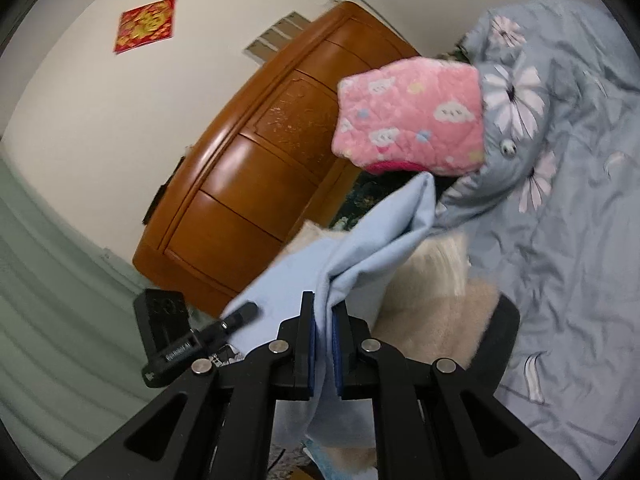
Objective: Fold clothes
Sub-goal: 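Lift the folded shirt with both grippers and carry it toward the beige cushion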
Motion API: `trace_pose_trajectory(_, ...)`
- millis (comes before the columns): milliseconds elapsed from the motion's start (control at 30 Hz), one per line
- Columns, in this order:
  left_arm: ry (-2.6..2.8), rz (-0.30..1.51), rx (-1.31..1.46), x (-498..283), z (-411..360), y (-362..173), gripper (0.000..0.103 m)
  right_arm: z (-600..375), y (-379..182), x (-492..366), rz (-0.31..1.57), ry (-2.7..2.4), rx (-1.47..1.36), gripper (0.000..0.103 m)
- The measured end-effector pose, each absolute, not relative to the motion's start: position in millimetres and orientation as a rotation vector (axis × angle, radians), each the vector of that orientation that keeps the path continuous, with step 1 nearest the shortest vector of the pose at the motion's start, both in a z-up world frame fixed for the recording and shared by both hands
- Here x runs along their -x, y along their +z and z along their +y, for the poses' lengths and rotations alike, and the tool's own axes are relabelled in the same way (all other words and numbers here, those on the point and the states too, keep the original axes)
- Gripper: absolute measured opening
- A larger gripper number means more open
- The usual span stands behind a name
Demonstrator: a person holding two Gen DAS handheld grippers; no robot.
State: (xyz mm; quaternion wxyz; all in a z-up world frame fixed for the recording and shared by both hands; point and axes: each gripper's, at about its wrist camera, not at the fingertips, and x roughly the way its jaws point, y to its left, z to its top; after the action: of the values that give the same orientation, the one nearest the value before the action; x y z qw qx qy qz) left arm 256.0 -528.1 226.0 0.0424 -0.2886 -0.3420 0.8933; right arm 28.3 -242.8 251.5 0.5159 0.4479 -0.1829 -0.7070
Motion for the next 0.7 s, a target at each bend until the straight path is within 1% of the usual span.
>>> trace_pose_trajectory(33, 2.724, -1.066, 0.885, -259, -524, 224, 0.038, -242, 257, -28, -0.428, -1.700, -1.062, 0.007)
trace_pose_trajectory(67, 2.716, -1.087, 0.893, -261, -519, 221, 0.045, -240, 262, -29, -0.417, -1.704, -1.050, 0.007)
trace_pose_trajectory(233, 2.640, -1.250, 0.889, -274, -495, 205, 0.047, -226, 270, -26, -0.420, -1.715, -1.049, 0.007)
trace_pose_trajectory(300, 2.614, -1.299, 0.838, -282, -483, 201, 0.051, -218, 279, -28, -0.428, -1.700, -1.031, 0.007)
trace_pose_trajectory(367, 2.581, -1.318, 0.800, -285, -468, 198, 0.060, -213, 293, -33, -0.410, -1.690, -0.998, 0.007)
trace_pose_trajectory(500, 2.515, -1.364, 0.772, -281, -443, 188, 0.061, -200, 323, -45, -0.376, -1.674, -0.941, 0.007)
trace_pose_trajectory(600, 2.439, -1.429, 0.692, -279, -425, 183, 0.062, -184, 343, -58, -0.335, -1.672, -0.904, 0.006)
trace_pose_trajectory(700, 2.360, -1.467, 0.644, -278, -398, 176, 0.066, -153, 348, -68, -0.313, -1.695, -0.892, 0.006)
